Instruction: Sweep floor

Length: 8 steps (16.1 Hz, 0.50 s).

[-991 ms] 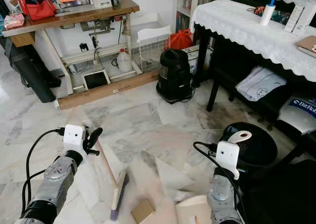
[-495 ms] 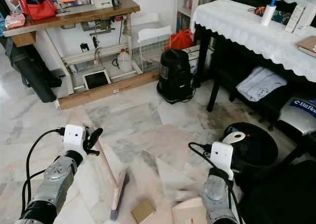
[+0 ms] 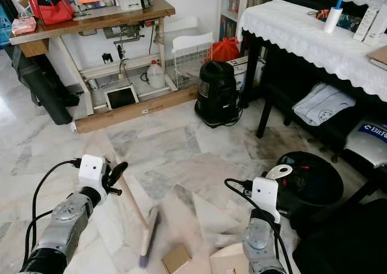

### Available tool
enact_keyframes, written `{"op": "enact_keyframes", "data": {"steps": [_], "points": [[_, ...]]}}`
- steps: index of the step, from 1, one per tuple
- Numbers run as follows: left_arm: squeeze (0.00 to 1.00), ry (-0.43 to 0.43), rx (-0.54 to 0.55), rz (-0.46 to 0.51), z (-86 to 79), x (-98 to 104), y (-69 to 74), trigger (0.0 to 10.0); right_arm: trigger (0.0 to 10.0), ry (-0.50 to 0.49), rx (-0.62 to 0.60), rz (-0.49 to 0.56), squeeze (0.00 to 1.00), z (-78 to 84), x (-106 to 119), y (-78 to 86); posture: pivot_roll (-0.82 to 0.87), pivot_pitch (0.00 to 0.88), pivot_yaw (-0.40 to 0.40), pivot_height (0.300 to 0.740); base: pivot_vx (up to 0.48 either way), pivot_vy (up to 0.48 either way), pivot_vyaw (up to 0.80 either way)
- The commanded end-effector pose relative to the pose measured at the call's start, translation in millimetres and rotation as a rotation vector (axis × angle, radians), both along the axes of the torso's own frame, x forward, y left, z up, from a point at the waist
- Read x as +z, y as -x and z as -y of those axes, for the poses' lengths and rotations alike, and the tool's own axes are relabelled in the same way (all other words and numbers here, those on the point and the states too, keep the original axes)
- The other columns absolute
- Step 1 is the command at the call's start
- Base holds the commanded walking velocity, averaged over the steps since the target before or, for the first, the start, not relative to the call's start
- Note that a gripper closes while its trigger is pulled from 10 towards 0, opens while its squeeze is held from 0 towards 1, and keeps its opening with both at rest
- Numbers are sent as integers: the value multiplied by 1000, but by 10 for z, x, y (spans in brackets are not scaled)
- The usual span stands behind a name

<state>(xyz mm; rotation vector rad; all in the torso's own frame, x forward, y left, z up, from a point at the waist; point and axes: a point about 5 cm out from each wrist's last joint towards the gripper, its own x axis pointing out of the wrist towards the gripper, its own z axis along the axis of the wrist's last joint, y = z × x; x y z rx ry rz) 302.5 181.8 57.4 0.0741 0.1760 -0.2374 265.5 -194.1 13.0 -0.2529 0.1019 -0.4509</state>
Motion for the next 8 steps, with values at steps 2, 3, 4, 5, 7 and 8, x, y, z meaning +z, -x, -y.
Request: {"op": "enact_keyframes", "data": {"steps": [2,3,4,5,7,8], "points": [[0,18,-30,-86,45,-119,61,10000,10000,-2,-3,-49,0,2,-80,44,-6,0,54,740,0,0,0],[0,28,-35,-95,54,-123,61,10000,10000,-6,-8,-54,0,5,-87,49,-6,0,54,740,0,0,0],[0,21,-63,-142,63,-146,79,10000,10000,-9,-12,-57,0,13,-96,59,-6,0,53,740,0,0,0],[0,4,-80,-172,50,-171,97,10000,10000,-8,-10,-57,0,11,-98,61,-6,0,53,740,0,0,0],[0,-8,-93,-218,-17,-207,137,10000,10000,-9,-6,-54,0,8,-95,57,-6,0,53,740,0,0,0],[0,-32,-106,-259,-47,-248,168,10000,10000,-10,-8,-51,0,9,-90,52,-6,0,53,740,0,0,0]]}}
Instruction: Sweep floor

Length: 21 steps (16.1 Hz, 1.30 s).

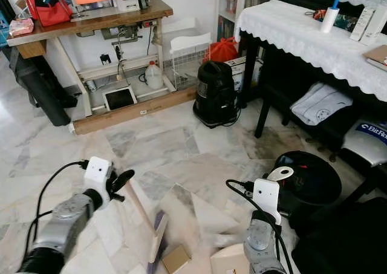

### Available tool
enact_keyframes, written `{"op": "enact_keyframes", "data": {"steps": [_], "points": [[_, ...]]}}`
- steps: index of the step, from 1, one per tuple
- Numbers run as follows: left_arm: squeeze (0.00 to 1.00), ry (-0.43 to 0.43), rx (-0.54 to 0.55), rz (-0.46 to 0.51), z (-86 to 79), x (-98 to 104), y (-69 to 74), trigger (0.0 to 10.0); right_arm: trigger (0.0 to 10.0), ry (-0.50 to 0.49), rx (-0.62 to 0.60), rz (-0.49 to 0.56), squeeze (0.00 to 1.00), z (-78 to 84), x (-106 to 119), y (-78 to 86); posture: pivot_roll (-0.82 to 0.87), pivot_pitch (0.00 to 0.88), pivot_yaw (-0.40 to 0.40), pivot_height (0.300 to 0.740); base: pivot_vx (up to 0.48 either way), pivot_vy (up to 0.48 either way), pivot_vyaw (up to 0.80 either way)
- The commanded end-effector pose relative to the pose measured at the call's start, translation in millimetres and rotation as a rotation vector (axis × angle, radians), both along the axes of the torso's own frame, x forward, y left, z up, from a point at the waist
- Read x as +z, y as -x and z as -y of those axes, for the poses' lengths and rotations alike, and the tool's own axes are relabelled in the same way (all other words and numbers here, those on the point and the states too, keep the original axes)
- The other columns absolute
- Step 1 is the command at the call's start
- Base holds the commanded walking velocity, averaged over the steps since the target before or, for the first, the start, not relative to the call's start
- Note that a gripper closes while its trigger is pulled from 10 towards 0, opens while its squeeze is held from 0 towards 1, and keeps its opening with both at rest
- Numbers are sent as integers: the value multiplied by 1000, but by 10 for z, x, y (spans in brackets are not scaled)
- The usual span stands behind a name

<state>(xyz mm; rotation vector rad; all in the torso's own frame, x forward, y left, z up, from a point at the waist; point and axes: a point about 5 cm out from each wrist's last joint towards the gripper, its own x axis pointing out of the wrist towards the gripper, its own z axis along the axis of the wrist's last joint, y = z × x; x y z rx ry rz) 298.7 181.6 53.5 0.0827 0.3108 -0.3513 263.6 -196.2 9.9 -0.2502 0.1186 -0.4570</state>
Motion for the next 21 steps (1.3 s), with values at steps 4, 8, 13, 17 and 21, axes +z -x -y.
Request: {"op": "enact_keyframes", "data": {"steps": [4,8,13,17,21], "points": [[0,32,-34,-225,-28,-269,213,10000,10000,-3,5,-38,0,-12,-52,19,-6,0,53,740,0,0,0],[0,71,-20,-299,-32,-287,235,10000,10000,-3,8,-38,0,-6,-50,16,-9,0,52,740,0,0,0],[0,279,4,-394,74,-216,190,10000,10000,-2,17,-35,0,-24,-32,-14,-5,0,47,740,0,0,0],[0,322,-70,-412,147,-144,196,10000,10000,-2,16,-35,0,-16,-24,-26,-6,0,47,740,0,0,0],[0,407,-148,-424,243,-41,253,10000,10000,-3,18,-39,0,-20,-24,-35,-2,0,42,740,0,0,0]]}}
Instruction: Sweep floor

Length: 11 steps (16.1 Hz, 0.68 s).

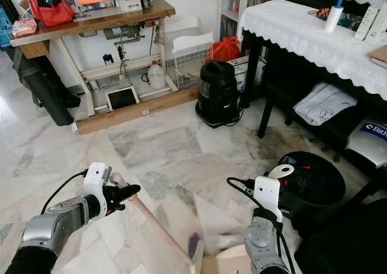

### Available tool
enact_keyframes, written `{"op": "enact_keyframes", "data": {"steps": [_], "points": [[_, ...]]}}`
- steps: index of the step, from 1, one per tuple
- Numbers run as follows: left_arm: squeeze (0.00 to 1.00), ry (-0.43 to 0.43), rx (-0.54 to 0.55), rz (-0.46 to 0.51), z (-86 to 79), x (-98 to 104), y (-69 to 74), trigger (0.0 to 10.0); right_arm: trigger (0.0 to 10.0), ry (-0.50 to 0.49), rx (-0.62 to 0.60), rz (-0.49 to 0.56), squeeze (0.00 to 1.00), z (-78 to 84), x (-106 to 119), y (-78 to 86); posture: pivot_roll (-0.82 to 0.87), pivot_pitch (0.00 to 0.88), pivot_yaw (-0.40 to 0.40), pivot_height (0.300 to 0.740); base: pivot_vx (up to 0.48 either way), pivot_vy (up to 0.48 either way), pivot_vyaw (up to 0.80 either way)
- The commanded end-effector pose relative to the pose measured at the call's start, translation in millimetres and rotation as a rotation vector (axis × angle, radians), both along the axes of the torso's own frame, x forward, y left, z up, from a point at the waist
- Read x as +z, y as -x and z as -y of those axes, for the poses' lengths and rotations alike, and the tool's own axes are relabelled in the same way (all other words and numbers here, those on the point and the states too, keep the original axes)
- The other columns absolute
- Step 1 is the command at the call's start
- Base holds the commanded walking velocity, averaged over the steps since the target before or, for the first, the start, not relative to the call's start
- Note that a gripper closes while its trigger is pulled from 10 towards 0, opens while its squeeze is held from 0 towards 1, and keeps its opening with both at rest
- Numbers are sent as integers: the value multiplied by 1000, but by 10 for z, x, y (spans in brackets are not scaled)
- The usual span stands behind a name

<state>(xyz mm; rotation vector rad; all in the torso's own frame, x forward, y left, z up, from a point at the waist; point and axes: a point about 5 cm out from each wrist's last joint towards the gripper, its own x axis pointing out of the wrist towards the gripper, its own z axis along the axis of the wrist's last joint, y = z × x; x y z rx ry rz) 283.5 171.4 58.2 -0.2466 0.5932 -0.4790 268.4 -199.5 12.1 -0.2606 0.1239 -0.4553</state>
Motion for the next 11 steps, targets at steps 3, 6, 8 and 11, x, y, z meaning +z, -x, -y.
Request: {"op": "enact_keyframes", "data": {"steps": [3,6,8,11], "points": [[0,176,-78,-57,132,-10,96,10000,10000,-13,22,-34,0,-66,-47,7,2,0,41,740,0,0,0],[0,318,-55,-9,157,197,29,10000,10000,-16,28,-33,0,-86,-39,-12,5,0,37,740,0,0,0],[0,358,-26,5,138,253,-2,10000,10000,-17,29,-34,0,-89,-39,-16,5,0,37,740,0,0,0],[0,404,7,33,99,343,-49,10000,10000,-17,30,-41,0,-89,-50,-9,9,0,36,740,0,0,0]]}}
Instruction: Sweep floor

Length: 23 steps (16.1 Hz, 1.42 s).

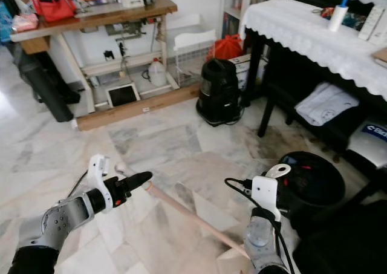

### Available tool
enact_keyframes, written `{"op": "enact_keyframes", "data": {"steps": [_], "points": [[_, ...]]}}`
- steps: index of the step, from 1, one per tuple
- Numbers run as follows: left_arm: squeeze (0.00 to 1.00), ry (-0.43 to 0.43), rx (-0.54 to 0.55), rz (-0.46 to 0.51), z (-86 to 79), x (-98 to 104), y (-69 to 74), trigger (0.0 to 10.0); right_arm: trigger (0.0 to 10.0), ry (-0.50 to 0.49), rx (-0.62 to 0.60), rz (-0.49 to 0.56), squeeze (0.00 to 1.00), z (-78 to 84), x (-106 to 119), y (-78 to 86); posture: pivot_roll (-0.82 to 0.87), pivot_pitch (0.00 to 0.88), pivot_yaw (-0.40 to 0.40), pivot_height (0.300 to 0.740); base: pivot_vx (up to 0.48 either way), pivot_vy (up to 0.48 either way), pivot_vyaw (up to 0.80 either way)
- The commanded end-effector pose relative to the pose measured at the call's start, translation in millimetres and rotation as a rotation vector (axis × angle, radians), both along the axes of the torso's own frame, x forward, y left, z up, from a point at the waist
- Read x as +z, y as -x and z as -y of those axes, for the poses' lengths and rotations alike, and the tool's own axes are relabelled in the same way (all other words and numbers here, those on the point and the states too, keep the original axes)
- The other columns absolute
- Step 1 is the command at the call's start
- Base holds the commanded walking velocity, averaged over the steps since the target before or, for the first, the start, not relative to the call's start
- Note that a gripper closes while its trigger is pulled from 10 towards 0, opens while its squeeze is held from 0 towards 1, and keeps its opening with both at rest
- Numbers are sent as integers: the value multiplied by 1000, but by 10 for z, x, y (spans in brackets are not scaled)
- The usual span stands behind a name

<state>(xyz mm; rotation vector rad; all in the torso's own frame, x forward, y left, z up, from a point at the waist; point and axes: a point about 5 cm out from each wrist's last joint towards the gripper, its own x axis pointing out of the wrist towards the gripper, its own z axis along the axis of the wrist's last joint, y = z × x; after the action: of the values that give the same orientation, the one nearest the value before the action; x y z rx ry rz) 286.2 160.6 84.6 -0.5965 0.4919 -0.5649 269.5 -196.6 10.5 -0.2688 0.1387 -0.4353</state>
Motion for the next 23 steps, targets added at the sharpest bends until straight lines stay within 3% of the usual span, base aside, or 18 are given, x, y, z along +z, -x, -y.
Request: {"op": "enact_keyframes", "data": {"steps": [1,4,5,7,8,10,11,13,15,20,23], "points": [[0,54,29,48,-51,139,-60,10000,10000,-23,13,-25,0,-68,-33,-5,9,0,36,740,0,0,0],[0,-32,171,149,-218,220,-175,10000,10000,-27,18,-25,0,-77,-31,-13,9,0,34,740,0,0,0],[0,-49,273,218,-325,324,-252,10000,10000,-31,18,-21,0,-76,-22,-23,9,0,35,740,0,0,0],[0,-68,381,324,-421,475,-315,10000,10000,-37,27,-19,0,-76,-15,-34,7,0,35,740,0,0,0],[0,-67,393,331,-431,490,-321,10000,10000,-38,30,-19,0,-77,-15,-35,7,0,35,740,0,0,0],[0,-127,523,373,-546,553,-362,10000,10000,-84,37,4,0,-77,13,-58,5,0,34,740,0,0,0],[0,-217,560,416,-557,567,-371,10000,10000,-191,-14,41,0,-20,46,-81,3,0,34,740,0,0,0],[0,-286,576,448,-499,505,-368,10000,10000,-370,-62,119,0,50,124,-145,-4,0,35,740,0,0,0],[0,-334,571,455,-455,448,-359,10000,10000,-449,-91,179,0,127,199,-191,-11,0,36,740,0,0,0],[0,-444,551,495,-360,342,-335,10000,10000,-578,-118,293,0,301,344,-273,-19,0,35,740,0,0,0],[0,-480,563,505,-371,311,-330,10000,10000,-587,-84,314,0,297,391,-304,-19,0,35,740,0,0,0]]}}
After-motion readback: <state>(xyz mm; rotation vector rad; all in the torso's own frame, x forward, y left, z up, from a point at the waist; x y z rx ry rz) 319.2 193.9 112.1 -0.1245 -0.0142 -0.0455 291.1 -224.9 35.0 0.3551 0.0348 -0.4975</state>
